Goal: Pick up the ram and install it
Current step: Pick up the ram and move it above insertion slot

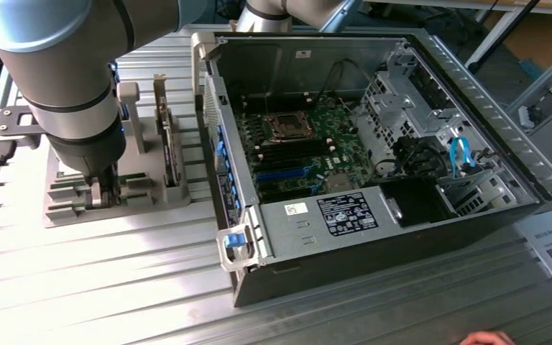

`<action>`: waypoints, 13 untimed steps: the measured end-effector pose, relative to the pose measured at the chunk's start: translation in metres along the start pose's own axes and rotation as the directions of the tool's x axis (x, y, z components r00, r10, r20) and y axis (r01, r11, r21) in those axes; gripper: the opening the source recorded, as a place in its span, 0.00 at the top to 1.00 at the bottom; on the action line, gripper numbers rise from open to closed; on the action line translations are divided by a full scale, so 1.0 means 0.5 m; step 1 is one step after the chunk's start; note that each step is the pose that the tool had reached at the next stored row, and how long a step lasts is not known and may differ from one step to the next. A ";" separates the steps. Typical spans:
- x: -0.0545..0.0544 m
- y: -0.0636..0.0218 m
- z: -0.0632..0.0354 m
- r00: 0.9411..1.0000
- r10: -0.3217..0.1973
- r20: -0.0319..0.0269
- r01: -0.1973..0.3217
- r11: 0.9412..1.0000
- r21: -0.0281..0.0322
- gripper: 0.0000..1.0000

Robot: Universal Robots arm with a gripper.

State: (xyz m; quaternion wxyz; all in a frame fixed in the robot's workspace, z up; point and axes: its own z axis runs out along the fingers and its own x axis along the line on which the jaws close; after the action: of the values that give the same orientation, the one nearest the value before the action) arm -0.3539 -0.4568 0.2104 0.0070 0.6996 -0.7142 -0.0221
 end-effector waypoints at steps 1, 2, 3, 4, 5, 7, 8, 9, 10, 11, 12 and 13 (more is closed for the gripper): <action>0.000 0.000 0.000 1.000 0.000 0.000 0.000 1.000 0.000 0.84; 0.000 0.000 0.000 1.000 0.000 0.000 0.000 1.000 0.000 0.88; 0.000 0.000 0.000 1.000 0.000 0.000 0.000 1.000 0.000 0.88; 0.000 0.000 0.000 1.000 0.000 0.000 0.000 1.000 0.000 0.88; 0.000 0.000 0.000 1.000 0.000 0.000 0.000 1.000 0.000 0.88; 0.000 0.000 0.000 1.000 0.000 0.000 0.000 1.000 0.000 0.88; 0.000 0.000 0.000 1.000 0.000 0.000 0.000 1.000 0.000 0.88; 0.000 0.000 0.000 1.000 0.000 0.000 0.000 1.000 0.000 0.88; 0.000 0.000 0.000 1.000 0.000 0.000 0.000 1.000 0.000 0.88; 0.000 0.000 0.000 1.000 0.000 0.000 0.000 1.000 0.000 0.88; 0.000 0.000 0.000 1.000 0.000 0.000 0.000 1.000 0.000 0.88; 0.000 0.000 0.000 1.000 0.000 0.000 0.000 1.000 0.000 0.88</action>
State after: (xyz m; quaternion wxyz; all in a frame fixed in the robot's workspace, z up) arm -0.3538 -0.4568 0.2104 0.0069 0.6996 -0.7142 -0.0221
